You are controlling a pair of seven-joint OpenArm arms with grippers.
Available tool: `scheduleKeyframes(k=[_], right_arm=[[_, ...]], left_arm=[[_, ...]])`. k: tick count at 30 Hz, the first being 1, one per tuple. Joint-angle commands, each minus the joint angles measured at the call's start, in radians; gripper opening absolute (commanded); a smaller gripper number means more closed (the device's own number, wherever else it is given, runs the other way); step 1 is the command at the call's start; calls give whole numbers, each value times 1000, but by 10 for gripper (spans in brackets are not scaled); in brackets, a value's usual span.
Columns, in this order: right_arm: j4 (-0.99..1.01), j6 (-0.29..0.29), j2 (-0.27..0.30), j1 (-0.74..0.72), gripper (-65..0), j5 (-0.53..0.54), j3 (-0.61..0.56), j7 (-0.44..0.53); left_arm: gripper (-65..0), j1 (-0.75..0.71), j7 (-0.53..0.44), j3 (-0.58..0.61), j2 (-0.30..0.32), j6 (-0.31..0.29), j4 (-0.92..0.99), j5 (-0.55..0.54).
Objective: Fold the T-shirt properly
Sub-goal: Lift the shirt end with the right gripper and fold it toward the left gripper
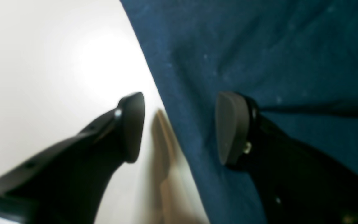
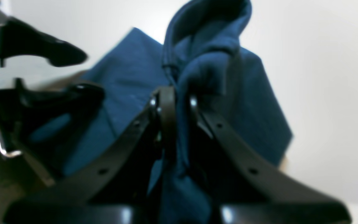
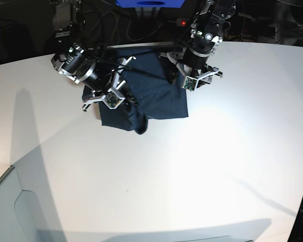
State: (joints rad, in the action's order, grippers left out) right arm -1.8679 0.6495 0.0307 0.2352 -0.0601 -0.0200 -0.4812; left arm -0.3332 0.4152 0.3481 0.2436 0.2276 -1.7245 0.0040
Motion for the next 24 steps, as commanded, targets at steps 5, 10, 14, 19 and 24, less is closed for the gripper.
scheduleKeyframes(k=[5, 10, 14, 19, 24], right_arm=[[9, 10, -1, -38, -650, 19, -27, 31], [12, 10, -1, -56, -650, 19, -34, 31], [12, 10, -1, -58, -650, 19, -31, 31], [20, 10, 2, -70, -650, 19, -27, 31], [26, 10, 2, -76, -650, 19, -25, 31]], left_arm=[[-298, -5, 3, -1, 1, 2, -22, 3], [-298, -5, 3, -1, 1, 3, -55, 3], [-299, -43, 3, -11, 6, 3, -131, 3], [-300, -100, 3, -88, 3, 2, -217, 3], [-397, -145, -6, -218, -16, 0, -176, -32]])
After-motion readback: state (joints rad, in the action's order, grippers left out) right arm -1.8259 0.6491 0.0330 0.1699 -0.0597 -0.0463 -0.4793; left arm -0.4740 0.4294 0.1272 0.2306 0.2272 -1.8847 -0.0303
